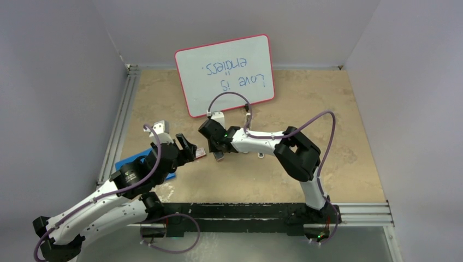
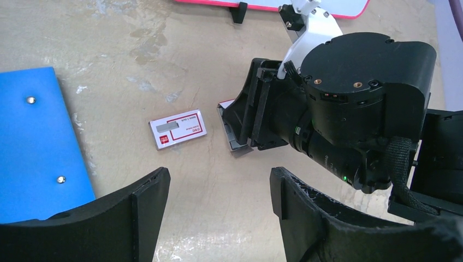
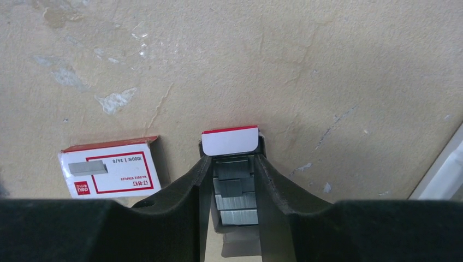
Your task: Load the staples into the stapler
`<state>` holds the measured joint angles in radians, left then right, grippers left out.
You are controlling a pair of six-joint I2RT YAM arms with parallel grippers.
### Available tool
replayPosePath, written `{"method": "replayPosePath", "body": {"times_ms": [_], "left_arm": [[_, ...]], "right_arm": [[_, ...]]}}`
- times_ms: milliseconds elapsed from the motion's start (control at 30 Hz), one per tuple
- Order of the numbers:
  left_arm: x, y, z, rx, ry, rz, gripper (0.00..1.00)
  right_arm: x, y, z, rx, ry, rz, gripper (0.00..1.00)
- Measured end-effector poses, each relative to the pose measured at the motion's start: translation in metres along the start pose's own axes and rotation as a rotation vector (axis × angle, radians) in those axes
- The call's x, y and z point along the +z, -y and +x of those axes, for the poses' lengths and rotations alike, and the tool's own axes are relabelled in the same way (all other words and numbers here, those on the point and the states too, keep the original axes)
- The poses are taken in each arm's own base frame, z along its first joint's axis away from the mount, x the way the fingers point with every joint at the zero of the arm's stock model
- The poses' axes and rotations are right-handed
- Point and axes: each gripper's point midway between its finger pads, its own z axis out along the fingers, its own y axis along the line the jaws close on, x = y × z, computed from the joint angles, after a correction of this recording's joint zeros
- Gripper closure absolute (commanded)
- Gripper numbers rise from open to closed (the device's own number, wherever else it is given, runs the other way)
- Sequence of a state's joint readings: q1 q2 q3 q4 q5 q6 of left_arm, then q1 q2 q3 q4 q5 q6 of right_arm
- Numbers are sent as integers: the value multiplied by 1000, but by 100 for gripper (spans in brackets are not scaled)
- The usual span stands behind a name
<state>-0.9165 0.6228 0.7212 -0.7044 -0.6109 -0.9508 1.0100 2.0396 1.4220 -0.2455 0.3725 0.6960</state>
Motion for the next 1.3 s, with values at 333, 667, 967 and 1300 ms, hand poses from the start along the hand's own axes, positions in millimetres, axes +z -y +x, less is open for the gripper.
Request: {"method": "replayPosePath", "body": {"times_ms": [333,667,967,1300], "left_arm": [[0,0,0,1,-1,-1,32],[3,-3,5,9,-8,-10,32],[3,-3,5,10,-9,-11,32],[3,-3,5,10,-9,-11,32]], "right_arm": [[-3,5,0,-21,16,52,65],[1,-3,3,-42,25,62,68],[1,-2,2,-35,30,71,72],[-10,-3,-7,-34,52,60,72]]}}
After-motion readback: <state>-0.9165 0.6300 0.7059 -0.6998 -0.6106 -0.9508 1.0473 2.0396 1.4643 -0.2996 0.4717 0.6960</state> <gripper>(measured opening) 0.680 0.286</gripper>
